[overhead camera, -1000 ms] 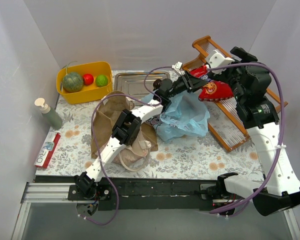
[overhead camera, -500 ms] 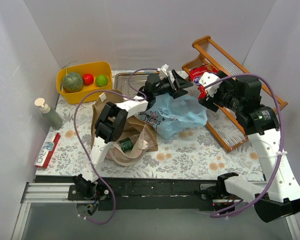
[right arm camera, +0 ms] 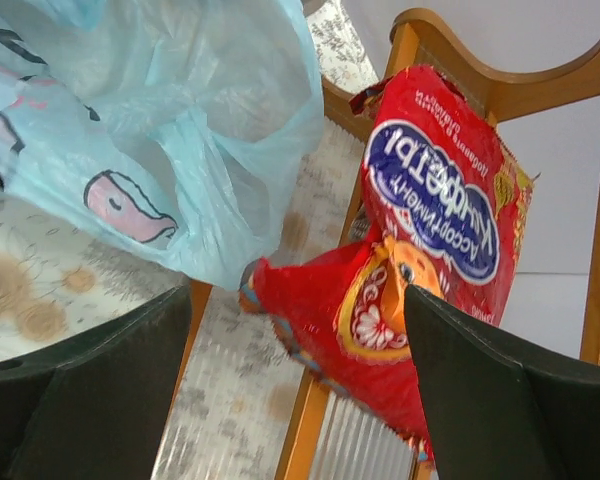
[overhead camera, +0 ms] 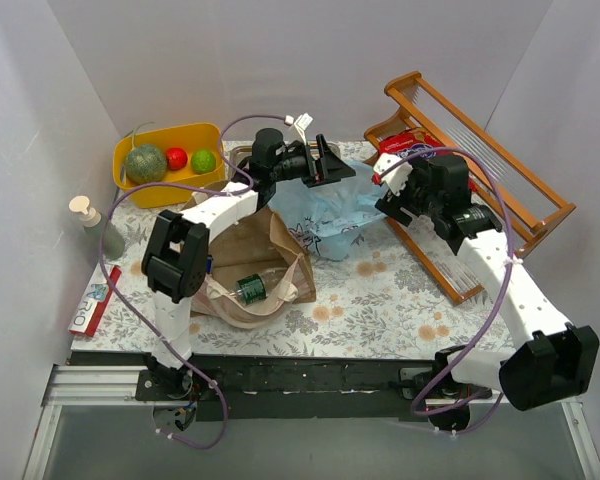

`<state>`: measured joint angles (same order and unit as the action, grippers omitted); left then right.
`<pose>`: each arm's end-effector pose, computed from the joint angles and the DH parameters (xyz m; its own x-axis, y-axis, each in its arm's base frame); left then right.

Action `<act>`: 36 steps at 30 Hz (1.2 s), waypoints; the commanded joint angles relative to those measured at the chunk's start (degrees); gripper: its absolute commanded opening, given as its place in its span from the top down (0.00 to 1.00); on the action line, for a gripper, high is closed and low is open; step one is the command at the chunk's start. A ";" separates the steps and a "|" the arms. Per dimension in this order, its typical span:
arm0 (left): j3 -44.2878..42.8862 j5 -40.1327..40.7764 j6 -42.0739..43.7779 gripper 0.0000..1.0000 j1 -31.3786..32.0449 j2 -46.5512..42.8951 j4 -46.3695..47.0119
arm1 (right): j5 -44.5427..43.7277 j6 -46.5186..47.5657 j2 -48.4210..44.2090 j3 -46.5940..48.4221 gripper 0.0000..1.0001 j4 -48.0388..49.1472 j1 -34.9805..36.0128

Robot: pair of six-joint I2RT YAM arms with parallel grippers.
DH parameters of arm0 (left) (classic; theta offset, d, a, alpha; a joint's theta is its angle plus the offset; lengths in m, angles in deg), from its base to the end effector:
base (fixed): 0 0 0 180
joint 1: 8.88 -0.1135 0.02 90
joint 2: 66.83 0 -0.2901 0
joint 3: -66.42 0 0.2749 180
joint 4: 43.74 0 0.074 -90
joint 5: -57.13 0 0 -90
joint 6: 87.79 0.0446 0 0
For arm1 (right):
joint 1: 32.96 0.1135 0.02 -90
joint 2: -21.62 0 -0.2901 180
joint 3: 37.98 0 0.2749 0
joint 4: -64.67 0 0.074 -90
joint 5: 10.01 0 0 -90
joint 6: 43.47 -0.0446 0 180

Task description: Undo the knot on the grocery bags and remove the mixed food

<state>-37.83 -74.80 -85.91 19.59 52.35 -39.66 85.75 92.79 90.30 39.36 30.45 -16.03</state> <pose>0.4537 -0.2800 0.2758 -0.9365 -0.3380 0.0935 -0.1348 0.1009 -0.9857 0.2791 0.0896 0.3741 -0.0135 -0.7555 -0.6550 -0.5584 0.5491 -0.6218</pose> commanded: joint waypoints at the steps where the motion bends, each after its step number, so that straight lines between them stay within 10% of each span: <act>1: 3.12 -7.45 10.32 0.02 1.06 -10.80 -3.40 | -2.50 1.55 3.73 -0.83 0.07 12.28 -0.14; 25: 9.55 -7.37 16.13 0.02 1.41 -20.39 -7.72 | -8.23 4.28 14.63 6.29 0.31 9.39 -6.21; 32: 1.47 -7.20 23.32 0.02 1.41 -20.47 -11.66 | 5.83 -2.04 9.90 12.25 0.02 0.26 -6.12; 36: -6.17 -1.59 36.58 0.02 1.41 -21.61 -22.98 | 14.69 -9.42 7.26 18.67 0.02 -3.35 -5.68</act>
<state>-36.41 -81.14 -62.37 21.21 35.17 -53.69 89.31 91.37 103.37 50.35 29.58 -21.98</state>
